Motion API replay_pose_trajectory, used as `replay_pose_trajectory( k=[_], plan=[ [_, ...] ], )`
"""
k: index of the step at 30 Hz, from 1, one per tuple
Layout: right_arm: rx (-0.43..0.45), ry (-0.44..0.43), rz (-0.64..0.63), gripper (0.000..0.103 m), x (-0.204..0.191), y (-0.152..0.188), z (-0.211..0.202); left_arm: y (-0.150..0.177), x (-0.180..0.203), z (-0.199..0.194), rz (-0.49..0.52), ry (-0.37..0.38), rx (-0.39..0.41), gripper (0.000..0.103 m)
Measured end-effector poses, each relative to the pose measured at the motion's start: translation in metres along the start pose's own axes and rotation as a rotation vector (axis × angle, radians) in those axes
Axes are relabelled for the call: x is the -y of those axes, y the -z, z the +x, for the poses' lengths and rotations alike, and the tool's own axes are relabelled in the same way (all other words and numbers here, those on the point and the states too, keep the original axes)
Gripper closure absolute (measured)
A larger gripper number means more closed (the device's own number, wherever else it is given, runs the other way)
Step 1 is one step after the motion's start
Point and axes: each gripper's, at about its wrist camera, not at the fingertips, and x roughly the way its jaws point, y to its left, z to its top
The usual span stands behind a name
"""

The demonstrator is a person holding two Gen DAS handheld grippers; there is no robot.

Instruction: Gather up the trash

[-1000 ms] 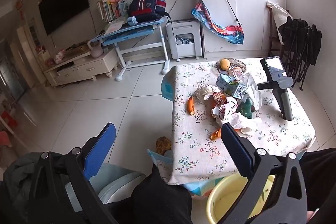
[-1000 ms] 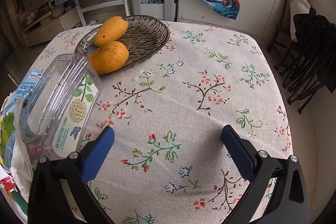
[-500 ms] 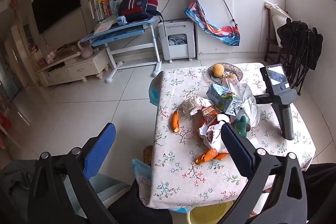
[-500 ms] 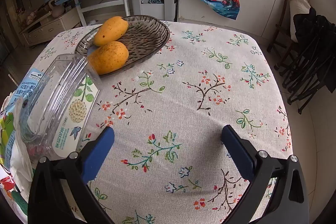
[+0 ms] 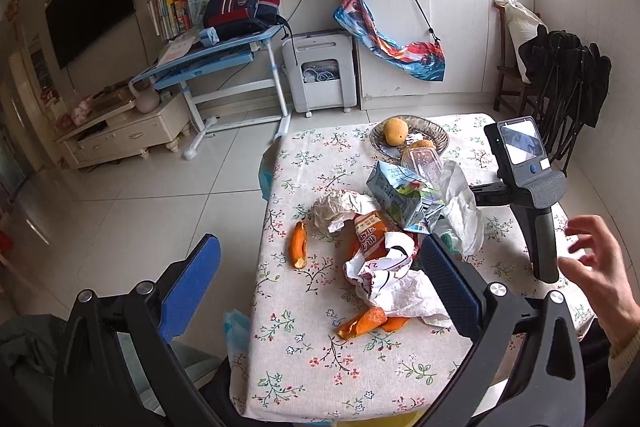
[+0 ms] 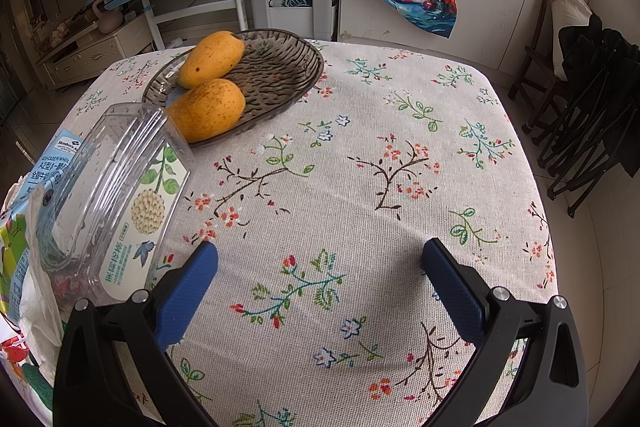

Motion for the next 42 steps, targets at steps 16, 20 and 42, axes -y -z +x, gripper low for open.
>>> replay_pose_trajectory(
  k=[16, 20, 42],
  plan=[
    [0.076, 0.263, 0.027, 0.006, 0.014, 0.060, -0.106, 0.027, -0.028, -0.067, -0.062, -0.001, 0.032, 0.006],
    [0.386, 0.220, 0.035, 0.006, -0.026, 0.109, -0.231, 0.040, -0.032, -0.092, -0.065, 0.014, 0.047, 0.006],
    [0.480, -0.056, 0.034, 0.006, -0.130, 0.188, -0.394, 0.080, -0.047, -0.218, -0.077, 0.011, 0.191, 0.006]
  ],
)
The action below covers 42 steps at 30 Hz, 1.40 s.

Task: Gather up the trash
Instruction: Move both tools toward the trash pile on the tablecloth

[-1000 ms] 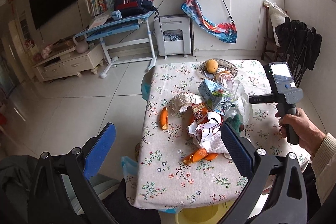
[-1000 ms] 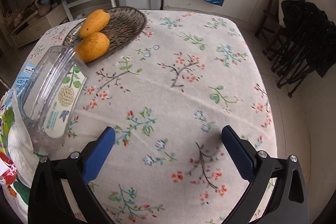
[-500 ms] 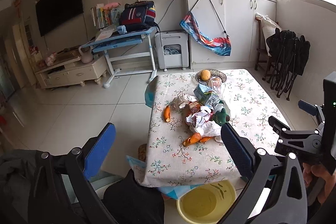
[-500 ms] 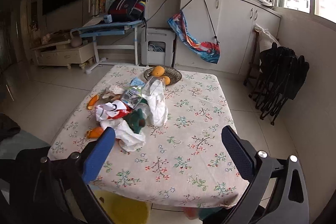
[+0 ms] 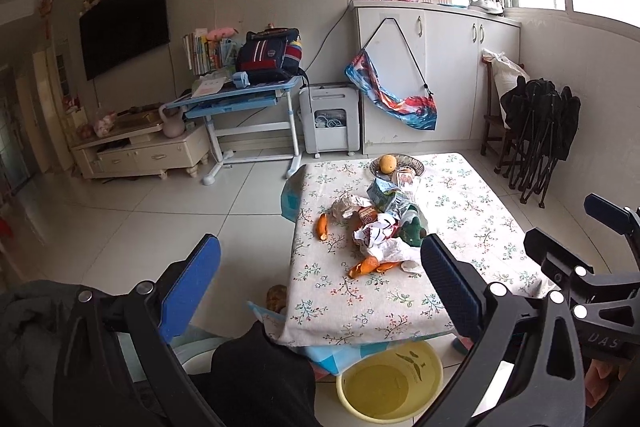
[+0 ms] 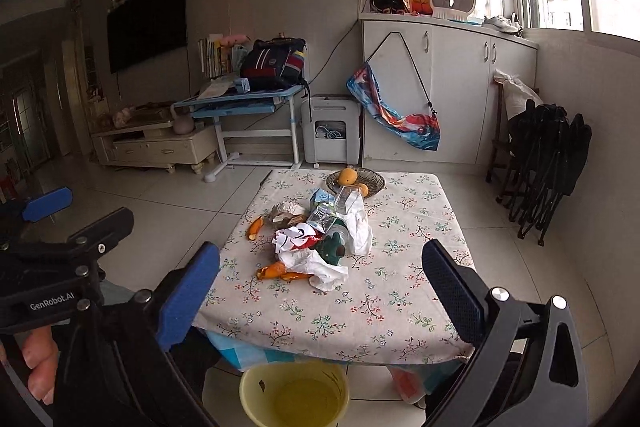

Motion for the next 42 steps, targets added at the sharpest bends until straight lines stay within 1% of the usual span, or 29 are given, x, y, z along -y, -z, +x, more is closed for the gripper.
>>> replay_pose_trajectory(
  k=[8, 16, 31, 42],
  plan=[
    [0.023, -0.006, -0.001, 0.006, -0.010, 0.004, -0.017, 0.001, -0.005, -0.023, -0.005, -0.003, 0.028, 0.006],
    [0.037, -0.030, 0.010, 0.006, -0.016, 0.005, -0.027, -0.001, -0.010, -0.034, -0.013, -0.002, 0.045, 0.006],
    [0.032, -0.067, 0.026, 0.006, -0.014, 0.004, -0.029, -0.003, -0.010, -0.035, -0.014, -0.004, 0.042, 0.006],
    [0.029, -0.079, 0.028, 0.006, -0.015, 0.003, -0.031, -0.002, -0.010, -0.035, -0.014, -0.005, 0.043, 0.006]
  ],
)
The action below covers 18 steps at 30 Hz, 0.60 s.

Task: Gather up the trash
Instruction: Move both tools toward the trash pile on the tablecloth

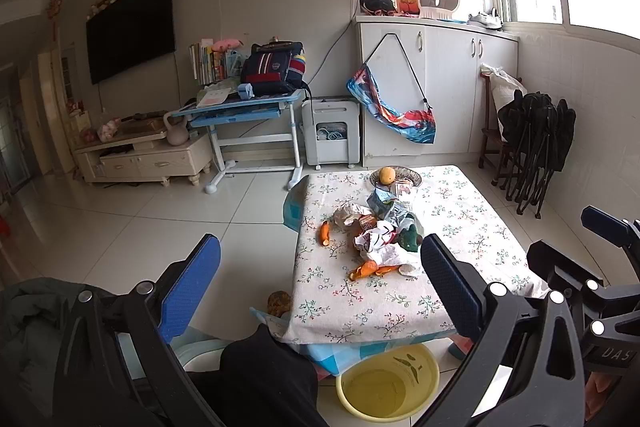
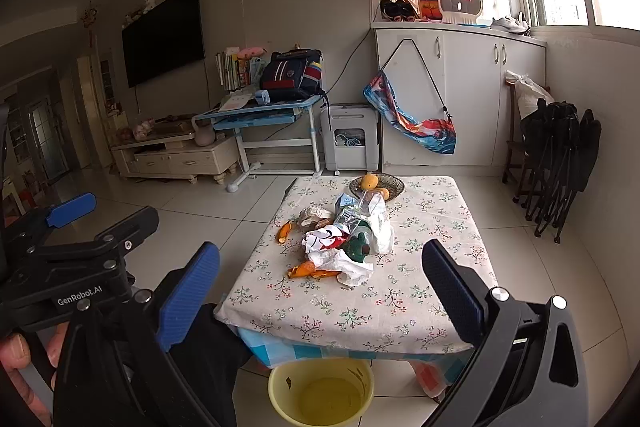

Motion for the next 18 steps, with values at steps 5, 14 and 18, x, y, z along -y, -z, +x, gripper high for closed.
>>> replay_pose_trajectory(
  k=[5, 14, 18],
  plan=[
    [-0.002, -0.011, 0.001, 0.006, 0.001, -0.001, -0.002, 0.000, 0.000, 0.000, 0.000, 0.000, -0.001, 0.006],
    [-0.012, -0.019, -0.007, 0.007, 0.002, -0.001, 0.002, 0.006, 0.000, 0.008, 0.000, 0.017, -0.018, 0.006],
    [-0.029, -0.014, 0.000, 0.009, 0.013, -0.003, 0.015, 0.016, -0.008, 0.034, -0.018, 0.029, -0.054, 0.006]
  ],
)
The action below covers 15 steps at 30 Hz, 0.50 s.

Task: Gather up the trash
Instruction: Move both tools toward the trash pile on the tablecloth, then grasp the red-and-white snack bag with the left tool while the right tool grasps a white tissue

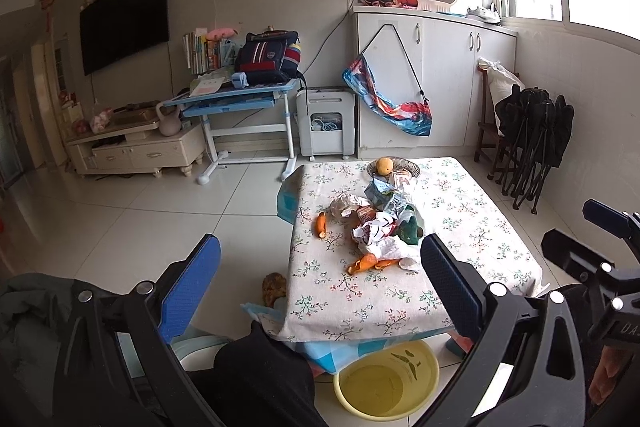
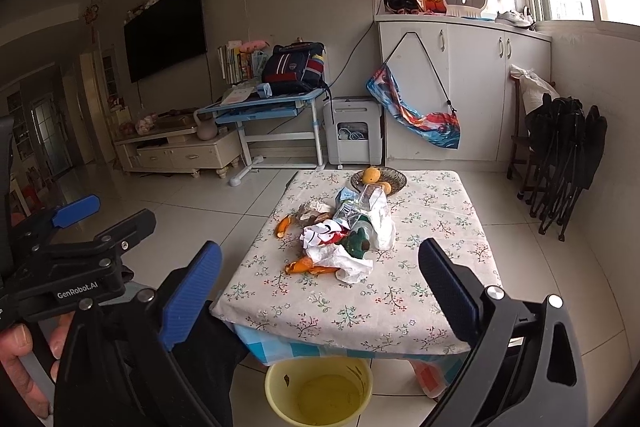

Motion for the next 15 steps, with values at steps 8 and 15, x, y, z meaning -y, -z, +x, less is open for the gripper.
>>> replay_pose_trajectory(
  k=[8, 15],
  plan=[
    [-0.118, 0.003, 0.045, 0.027, 0.038, 0.007, 0.067, 0.010, -0.008, 0.094, -0.019, 0.022, -0.128, 0.006],
    [-0.265, -0.003, 0.116, 0.039, 0.071, 0.025, 0.138, 0.014, 0.034, 0.178, 0.095, 0.132, -0.144, 0.011]
  ],
)
